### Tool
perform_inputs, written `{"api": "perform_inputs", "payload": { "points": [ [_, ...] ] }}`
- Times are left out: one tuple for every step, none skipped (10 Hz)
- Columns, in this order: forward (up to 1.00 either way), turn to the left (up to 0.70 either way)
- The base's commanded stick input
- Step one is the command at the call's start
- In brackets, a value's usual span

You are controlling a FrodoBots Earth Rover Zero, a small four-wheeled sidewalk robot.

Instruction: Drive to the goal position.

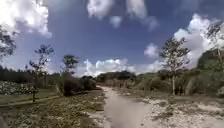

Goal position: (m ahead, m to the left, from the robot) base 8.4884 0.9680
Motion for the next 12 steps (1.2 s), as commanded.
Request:
{"api": "perform_inputs", "payload": {
  "points": [
    [0.70,0.00],
    [0.70,0.00],
    [0.70,0.00],
    [0.70,0.00],
    [0.70,0.00],
    [0.70,0.00],
    [0.70,0.00],
    [0.70,0.00],
    [0.70,0.00],
    [0.70,0.00],
    [0.70,0.00],
    [0.70,0.00]
  ]
}}
